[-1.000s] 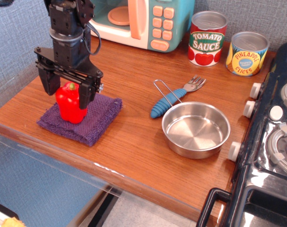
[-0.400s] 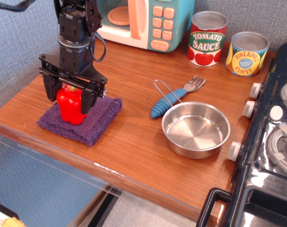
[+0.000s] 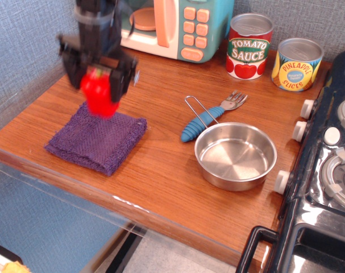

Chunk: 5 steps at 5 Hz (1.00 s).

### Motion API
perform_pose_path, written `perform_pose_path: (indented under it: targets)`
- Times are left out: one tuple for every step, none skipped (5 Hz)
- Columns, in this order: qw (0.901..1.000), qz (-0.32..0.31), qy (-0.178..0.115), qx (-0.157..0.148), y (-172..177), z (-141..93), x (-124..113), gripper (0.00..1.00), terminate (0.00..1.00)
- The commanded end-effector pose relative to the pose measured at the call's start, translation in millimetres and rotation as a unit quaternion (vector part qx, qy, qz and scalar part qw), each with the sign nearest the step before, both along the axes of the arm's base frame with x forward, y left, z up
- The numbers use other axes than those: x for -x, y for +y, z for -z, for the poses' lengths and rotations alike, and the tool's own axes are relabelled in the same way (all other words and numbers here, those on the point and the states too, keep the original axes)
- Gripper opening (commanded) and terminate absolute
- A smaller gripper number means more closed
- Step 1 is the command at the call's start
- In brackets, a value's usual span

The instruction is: PLACE CAPSICUM NEAR THE OVEN

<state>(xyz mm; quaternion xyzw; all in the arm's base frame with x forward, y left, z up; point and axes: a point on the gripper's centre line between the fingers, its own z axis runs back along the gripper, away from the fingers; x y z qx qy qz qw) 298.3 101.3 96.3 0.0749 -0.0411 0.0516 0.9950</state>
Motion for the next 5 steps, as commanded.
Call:
perform_pose_path:
  targets:
    - [0.9971,-0.055,-0.051,0.017,47.4,-15.7,-43.1,0.00,0.00]
    - [0.9963,-0.072,-0.037,0.027,64.2,1.9,-62.6,0.00,0.00]
    - [0.9967,-0.074,-0.024,0.024,70.8,18.6,-81.0,0.00,0.00]
    - [0.9976,-0.065,-0.003,0.025,71.1,32.6,-91.0,0.00,0.00]
    - [0.9977,-0.062,-0.003,0.027,69.2,32.6,-91.5,0.00,0.00]
